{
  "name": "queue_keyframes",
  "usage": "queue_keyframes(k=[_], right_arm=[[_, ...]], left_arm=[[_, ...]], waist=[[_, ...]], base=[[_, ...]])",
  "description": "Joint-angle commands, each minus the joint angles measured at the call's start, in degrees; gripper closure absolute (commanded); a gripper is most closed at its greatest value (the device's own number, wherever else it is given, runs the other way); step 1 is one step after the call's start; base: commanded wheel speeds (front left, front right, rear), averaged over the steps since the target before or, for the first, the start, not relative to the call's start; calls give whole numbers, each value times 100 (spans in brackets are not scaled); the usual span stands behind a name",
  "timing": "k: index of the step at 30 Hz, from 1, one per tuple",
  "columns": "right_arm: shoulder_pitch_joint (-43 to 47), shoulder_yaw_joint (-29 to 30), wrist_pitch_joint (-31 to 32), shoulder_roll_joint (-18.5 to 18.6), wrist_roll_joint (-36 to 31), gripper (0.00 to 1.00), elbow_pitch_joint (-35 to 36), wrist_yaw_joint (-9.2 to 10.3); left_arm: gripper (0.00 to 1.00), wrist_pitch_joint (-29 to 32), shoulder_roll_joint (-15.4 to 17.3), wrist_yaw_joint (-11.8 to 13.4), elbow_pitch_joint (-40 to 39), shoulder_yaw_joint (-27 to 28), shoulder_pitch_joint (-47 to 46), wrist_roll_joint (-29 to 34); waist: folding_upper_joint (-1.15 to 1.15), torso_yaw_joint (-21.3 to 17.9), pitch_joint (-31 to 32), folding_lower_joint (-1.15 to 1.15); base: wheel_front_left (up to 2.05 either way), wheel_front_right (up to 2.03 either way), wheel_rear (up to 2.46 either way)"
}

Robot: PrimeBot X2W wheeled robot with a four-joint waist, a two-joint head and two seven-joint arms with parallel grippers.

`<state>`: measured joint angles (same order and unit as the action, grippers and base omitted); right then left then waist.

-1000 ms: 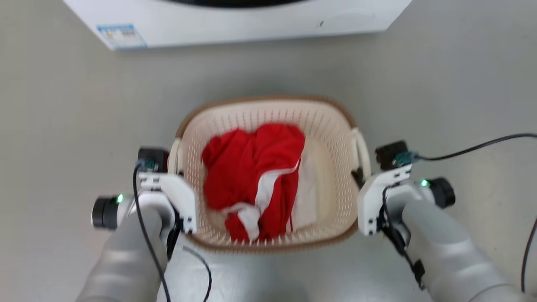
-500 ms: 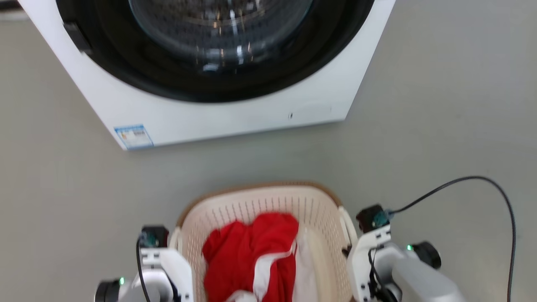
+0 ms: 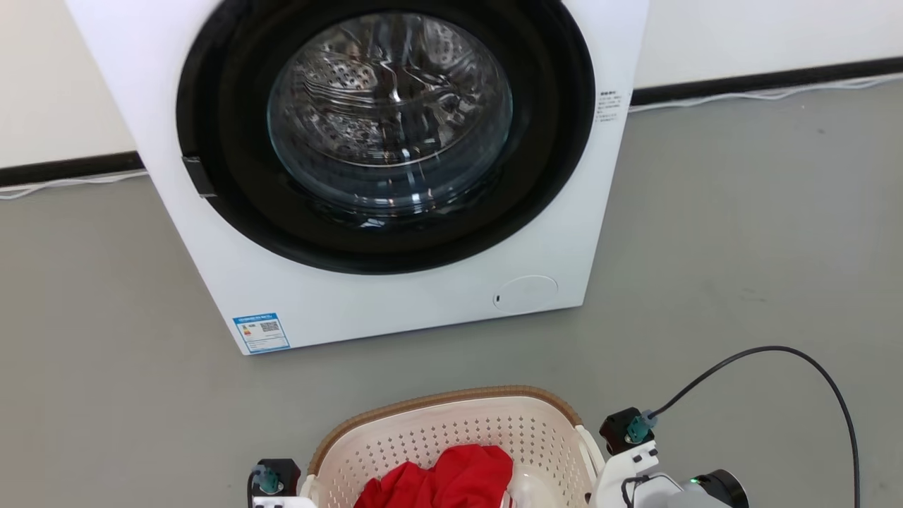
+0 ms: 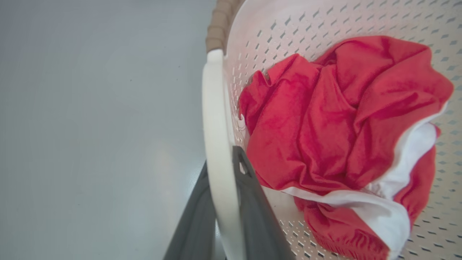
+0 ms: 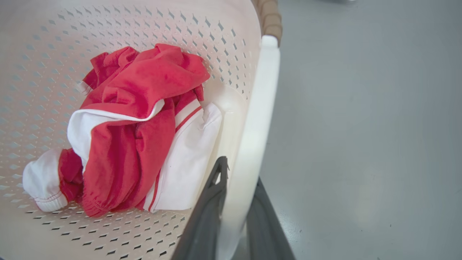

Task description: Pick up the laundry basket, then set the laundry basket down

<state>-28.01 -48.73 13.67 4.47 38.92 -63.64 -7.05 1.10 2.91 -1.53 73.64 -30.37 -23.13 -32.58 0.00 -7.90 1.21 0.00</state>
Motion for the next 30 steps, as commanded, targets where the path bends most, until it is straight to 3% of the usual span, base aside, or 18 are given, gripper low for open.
queue_keyframes(k=[1, 30], right_arm=[[-17, -119, -8, -159, 25, 100, 140, -44], [-97, -443, -63, -159, 388, 100, 35, -44]], left_arm=[[100, -40, -1, -51, -209, 58, -129, -21], [100, 51, -3, 127, -317, -507, -136, -611]], waist=[[0, 49, 49, 0], [0, 45, 37, 0]], base=[[0, 0, 0], [0, 0, 0]])
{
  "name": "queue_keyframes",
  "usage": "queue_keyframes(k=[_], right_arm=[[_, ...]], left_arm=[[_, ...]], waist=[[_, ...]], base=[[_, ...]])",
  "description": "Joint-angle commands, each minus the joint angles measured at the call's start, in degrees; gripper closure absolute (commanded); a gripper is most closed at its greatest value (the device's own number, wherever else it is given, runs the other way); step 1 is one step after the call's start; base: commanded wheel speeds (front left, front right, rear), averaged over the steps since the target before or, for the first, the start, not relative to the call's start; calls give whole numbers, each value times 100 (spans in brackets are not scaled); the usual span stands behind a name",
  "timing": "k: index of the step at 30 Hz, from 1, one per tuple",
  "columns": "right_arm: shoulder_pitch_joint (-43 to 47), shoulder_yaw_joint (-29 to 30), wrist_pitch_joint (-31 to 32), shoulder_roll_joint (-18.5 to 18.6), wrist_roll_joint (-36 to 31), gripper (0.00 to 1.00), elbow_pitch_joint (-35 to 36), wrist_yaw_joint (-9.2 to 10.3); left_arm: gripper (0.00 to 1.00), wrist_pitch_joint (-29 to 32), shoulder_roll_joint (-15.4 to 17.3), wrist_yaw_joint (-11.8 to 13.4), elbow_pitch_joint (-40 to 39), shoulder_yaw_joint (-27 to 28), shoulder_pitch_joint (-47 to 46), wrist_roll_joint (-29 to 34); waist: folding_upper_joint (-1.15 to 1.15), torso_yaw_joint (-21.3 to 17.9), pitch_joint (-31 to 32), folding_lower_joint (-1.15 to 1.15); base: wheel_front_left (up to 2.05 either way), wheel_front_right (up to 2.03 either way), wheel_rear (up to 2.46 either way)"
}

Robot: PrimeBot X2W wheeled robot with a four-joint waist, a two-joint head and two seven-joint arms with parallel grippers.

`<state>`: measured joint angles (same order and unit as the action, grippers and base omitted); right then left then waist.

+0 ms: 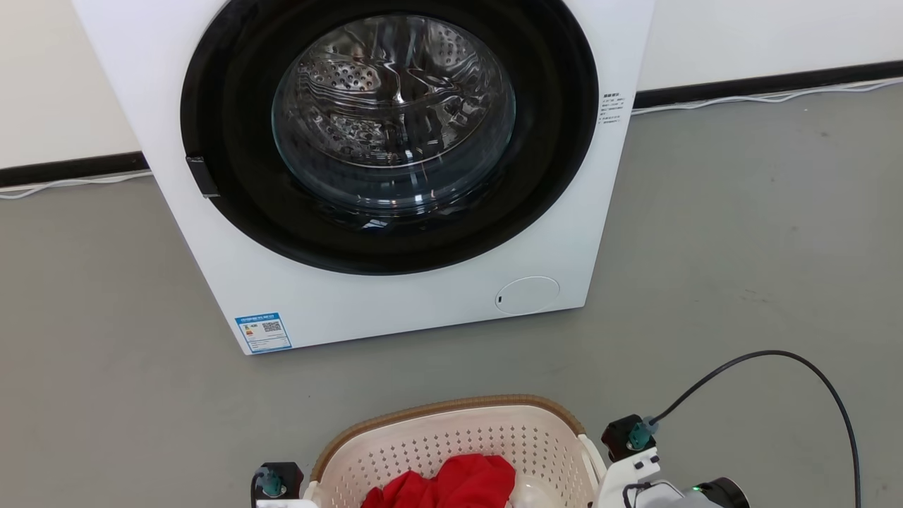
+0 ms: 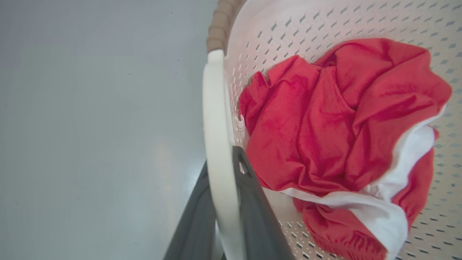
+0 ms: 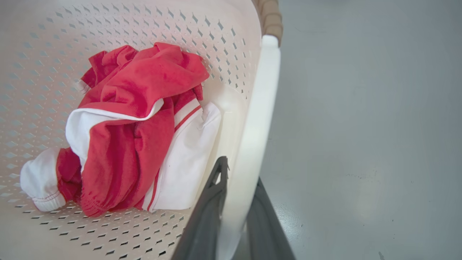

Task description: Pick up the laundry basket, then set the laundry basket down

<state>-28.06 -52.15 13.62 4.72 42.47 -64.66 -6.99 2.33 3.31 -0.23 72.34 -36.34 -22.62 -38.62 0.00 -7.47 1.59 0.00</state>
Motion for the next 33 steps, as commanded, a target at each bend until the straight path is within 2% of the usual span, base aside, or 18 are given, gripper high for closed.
queue_keyframes(k=[1, 33], right_arm=[[-93, -109, -61, -184, 43, 100, 136, -50], [-181, -335, -236, -184, 257, 100, 103, -50]], left_arm=[[100, -78, -43, 2, -185, 75, -191, -21], [100, -152, -43, 79, -103, -360, -344, -396]], waist=[[0, 5, -5, 0], [0, 35, -188, 0]], base=[[0, 0, 0], [0, 0, 0]])
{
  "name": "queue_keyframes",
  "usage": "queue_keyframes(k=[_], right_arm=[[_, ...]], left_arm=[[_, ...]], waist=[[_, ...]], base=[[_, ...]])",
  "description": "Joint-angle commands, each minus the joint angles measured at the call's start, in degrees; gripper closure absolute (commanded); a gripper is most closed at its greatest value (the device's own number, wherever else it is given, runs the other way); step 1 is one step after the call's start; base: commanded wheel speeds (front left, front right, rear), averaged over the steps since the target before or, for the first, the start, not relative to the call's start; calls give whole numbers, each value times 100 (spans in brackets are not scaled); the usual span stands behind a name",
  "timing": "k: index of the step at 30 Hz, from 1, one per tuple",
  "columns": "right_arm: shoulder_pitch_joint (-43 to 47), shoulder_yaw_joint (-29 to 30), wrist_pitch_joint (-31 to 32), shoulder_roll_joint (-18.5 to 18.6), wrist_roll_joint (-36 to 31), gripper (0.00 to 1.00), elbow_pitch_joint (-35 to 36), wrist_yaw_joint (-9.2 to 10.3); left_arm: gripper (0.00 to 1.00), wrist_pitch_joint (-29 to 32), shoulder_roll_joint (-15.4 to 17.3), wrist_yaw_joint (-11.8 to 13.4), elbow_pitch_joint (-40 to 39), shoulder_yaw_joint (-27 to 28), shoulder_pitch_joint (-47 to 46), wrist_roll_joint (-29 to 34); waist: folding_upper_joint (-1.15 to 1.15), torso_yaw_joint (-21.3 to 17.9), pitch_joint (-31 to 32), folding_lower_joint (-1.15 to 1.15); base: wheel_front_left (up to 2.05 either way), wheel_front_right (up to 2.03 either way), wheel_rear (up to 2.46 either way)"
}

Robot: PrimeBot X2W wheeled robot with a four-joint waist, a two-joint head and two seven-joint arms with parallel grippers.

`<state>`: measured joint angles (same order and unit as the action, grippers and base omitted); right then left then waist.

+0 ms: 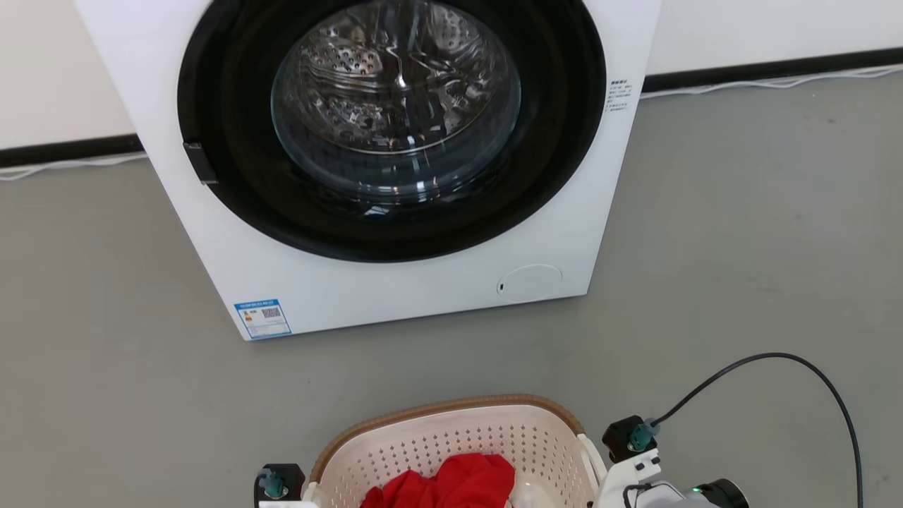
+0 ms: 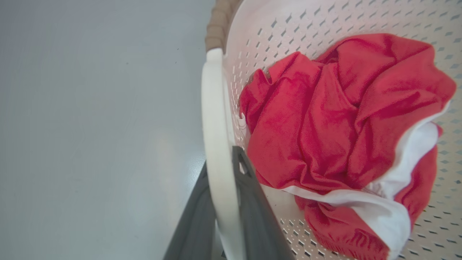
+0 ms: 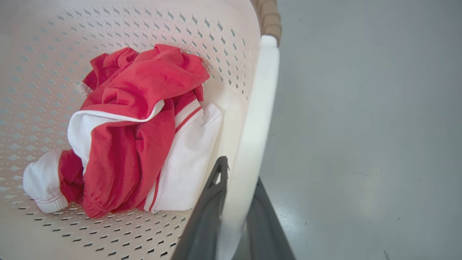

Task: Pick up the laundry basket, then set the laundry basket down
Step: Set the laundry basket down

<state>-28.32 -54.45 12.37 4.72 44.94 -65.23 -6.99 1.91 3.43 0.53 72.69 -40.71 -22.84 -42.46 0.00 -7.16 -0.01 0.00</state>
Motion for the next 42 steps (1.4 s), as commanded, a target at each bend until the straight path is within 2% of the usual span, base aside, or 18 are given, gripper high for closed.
queue_keyframes(k=[1, 16, 35, 42], right_arm=[[-159, -107, -133, -184, 15, 100, 164, -50], [-908, 2, -858, -184, -74, 100, 204, -50], [-2685, 248, -2205, -184, -598, 100, -304, -50], [-3117, 400, -2477, -184, -629, 100, -427, -50]], left_arm=[[100, -115, -55, 8, -138, 61, -341, -15], [100, -338, 42, 56, -131, -36, -1388, 74], [100, -975, 326, 347, -201, -99, -3375, 348], [100, -1189, 397, 392, -165, -102, -3850, 387]], waist=[[0, 8, -60, 0], [0, 221, -1296, 0], [0, 422, -3880, 0], [0, 406, -4525, 0]], base=[[0, 0, 0], [0, 0, 0], [0, 0, 0], [0, 0, 0]])
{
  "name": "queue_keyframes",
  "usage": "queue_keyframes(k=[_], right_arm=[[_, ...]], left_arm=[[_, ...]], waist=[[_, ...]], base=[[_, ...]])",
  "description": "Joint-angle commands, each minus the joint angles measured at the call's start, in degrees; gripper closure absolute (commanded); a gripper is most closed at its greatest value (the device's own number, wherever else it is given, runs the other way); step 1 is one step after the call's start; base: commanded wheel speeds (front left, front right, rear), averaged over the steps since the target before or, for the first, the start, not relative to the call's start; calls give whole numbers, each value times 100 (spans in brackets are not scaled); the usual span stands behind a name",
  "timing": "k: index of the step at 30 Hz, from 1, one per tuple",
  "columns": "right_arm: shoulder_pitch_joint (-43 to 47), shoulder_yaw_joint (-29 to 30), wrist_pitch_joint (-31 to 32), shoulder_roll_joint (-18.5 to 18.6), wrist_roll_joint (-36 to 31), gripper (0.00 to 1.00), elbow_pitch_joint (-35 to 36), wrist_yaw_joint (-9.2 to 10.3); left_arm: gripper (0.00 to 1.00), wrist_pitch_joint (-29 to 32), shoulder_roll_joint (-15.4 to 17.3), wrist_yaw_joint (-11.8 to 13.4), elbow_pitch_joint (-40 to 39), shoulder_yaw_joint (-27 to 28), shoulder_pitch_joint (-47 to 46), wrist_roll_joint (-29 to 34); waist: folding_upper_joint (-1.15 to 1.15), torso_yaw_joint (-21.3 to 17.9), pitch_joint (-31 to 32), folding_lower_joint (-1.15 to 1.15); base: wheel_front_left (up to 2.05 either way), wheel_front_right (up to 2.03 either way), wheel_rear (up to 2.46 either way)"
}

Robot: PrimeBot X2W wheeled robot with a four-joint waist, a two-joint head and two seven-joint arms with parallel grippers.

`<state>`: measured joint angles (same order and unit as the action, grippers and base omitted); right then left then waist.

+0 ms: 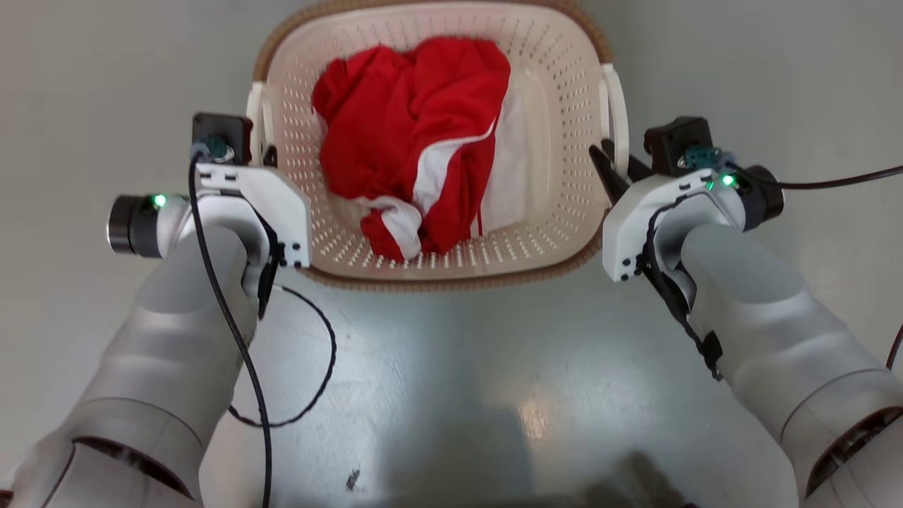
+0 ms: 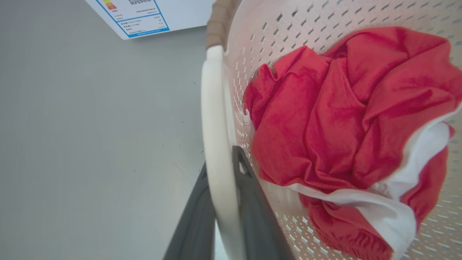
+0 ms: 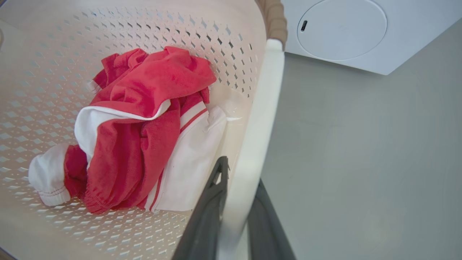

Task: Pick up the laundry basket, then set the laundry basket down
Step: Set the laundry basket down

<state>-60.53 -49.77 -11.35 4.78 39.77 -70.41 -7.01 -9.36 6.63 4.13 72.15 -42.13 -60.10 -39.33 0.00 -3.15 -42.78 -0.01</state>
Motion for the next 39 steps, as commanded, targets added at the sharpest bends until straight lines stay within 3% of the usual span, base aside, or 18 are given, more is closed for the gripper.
queue_keyframes(k=[1, 25, 26, 27, 28, 39], right_arm=[[67, -51, -133, -191, -114, 100, 78, -47], [-236, 325, -353, -191, -206, 100, -236, -47], [-241, 354, -353, -191, -199, 66, -249, -47], [-240, 376, -354, -191, -206, 10, -263, -47], [-213, 391, -337, -191, -203, 0, -276, -47], [-134, 573, -357, -191, -274, 0, -322, -47]], left_arm=[[100, -85, 85, 38, -103, 43, -170, 72], [100, -286, 63, 20, 76, 12, -468, -16], [72, -303, 66, 63, 81, 44, -479, -45], [27, -314, 64, 90, 85, 69, -483, -72], [0, -280, 61, 119, 94, 59, -483, -70], [0, -167, 94, 338, 141, 84, -427, -162]], waist=[[0, -4, -303, 0], [0, 3, -722, 0], [0, 1, -728, 0], [0, 0, -732, 0], [0, 0, -730, 0], [0, -38, -591, 0]], base=[[0, 0, 0], [0, 0, 0], [0, 0, 0], [0, 0, 0], [0, 0, 0], [0, 0, 0]])
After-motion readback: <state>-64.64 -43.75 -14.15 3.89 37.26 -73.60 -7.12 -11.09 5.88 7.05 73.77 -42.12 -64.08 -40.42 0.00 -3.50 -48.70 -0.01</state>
